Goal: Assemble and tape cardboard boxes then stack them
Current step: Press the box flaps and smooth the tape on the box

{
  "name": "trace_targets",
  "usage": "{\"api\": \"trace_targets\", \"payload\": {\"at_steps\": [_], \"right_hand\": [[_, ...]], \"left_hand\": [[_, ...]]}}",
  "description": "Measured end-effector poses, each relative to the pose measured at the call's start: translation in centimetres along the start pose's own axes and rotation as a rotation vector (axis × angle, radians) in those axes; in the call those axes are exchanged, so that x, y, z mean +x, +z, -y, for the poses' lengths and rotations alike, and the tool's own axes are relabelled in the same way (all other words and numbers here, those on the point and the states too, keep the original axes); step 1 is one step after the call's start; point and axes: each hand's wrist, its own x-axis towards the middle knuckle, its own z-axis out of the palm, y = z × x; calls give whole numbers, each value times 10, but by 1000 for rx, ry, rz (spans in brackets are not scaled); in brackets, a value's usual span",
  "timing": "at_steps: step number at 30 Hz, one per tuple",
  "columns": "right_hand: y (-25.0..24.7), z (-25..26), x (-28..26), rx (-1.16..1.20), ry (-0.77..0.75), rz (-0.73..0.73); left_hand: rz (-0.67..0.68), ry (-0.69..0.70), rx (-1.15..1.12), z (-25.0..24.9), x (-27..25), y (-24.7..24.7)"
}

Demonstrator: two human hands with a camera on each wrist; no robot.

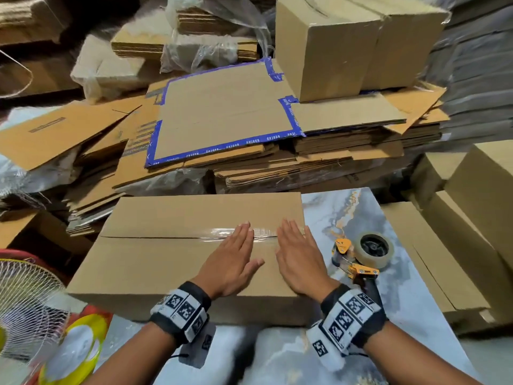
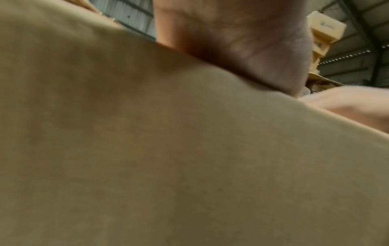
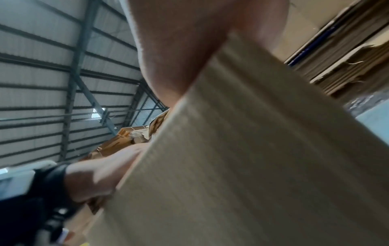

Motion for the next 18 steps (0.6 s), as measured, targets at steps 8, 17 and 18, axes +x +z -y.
{"api": "trace_targets", "payload": {"at_steps": [8,17,18], "right_hand": [[7,1,5,2,96,-77],[0,12,4,-65,172,-30],[1,16,6,-82,201,-21]], "left_hand": [[-3,30,40,0,4,5],[-51,-23,-5,32,-10,3],[-36,-35,5,32,-8,3]]}}
